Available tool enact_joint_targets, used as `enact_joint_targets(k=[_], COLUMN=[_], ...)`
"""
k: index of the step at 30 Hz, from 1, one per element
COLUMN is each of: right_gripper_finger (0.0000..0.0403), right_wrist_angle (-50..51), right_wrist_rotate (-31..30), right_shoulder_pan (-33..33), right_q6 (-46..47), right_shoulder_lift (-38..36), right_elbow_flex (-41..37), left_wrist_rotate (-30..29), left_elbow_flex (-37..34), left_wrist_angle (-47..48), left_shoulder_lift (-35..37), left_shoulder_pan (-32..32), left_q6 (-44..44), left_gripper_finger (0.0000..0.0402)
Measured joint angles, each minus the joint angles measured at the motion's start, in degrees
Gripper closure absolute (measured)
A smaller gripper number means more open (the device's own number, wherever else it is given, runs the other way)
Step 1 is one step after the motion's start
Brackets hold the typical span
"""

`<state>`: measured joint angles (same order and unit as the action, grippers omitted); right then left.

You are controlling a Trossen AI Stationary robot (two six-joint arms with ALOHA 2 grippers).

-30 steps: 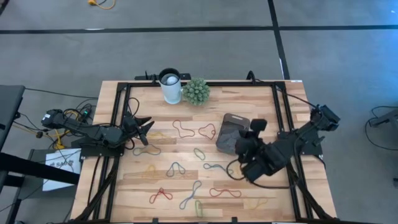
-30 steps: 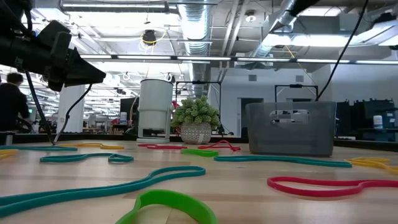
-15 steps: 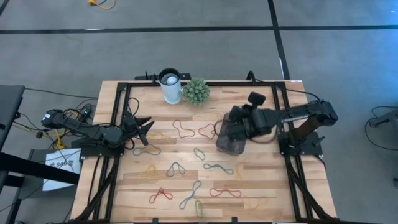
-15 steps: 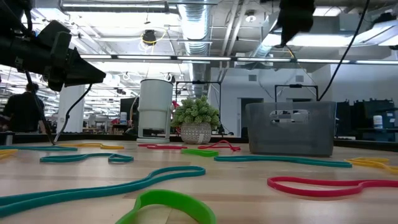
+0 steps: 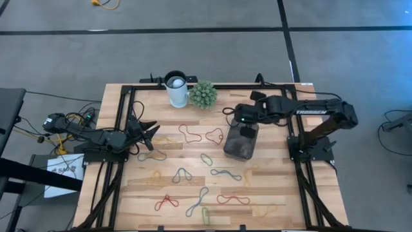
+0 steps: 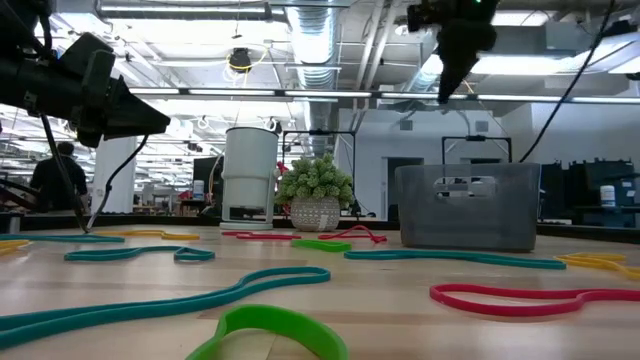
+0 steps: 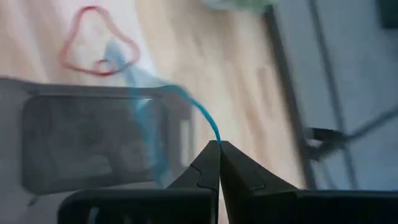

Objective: Pick and place items into bin
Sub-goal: Put the blue rubber band into the black bin

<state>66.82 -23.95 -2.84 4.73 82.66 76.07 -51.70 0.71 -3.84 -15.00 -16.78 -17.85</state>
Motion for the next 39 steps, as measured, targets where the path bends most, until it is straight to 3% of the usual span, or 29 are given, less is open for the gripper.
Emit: enact_joint_targets(k=[5, 13, 18, 28, 34, 39], right_gripper_finger=[0.0403, 0.0403, 0.0398, 0.0336, 0.0317, 0.0315], right_wrist_angle=[-5.5, -29.1, -34.3, -30.5, -32.6, -32.4], right_wrist_rotate=[0.4, 6.0, 5.9, 6.4, 14.7, 14.9], right_shoulder_pan=[-1.2, -2.5, -3.1, -7.5, -8.9, -8.9], right_q6=[2.6, 0.6, -0.2, -0.3, -2.0, -2.0], right_shoulder_lift=[-5.2, -8.6, -7.2, -1.1, 4.3, 6.8], right_elbow_flex=[-14.2, -30.2, -30.4, -30.1, -30.1, -29.1], left_wrist_rotate=[0.0, -2.3, -3.0, -6.0, -6.1, -6.1], left_elbow_flex=[0.0, 0.0, 0.0, 0.0, 0.0, 0.0], left_wrist_angle=[0.0, 0.0, 0.0, -0.1, 0.0, 0.0], left_shoulder_lift=[0.0, 0.0, 0.0, 0.0, 0.0, 0.0], left_shoulder_pan=[0.0, 0.0, 0.0, 0.1, 0.1, 0.1], left_q6=[0.0, 0.0, 0.0, 0.0, 0.5, 0.6], left_gripper_finger=[0.0281, 0.0281, 0.0281, 0.0281, 0.0281, 0.0281])
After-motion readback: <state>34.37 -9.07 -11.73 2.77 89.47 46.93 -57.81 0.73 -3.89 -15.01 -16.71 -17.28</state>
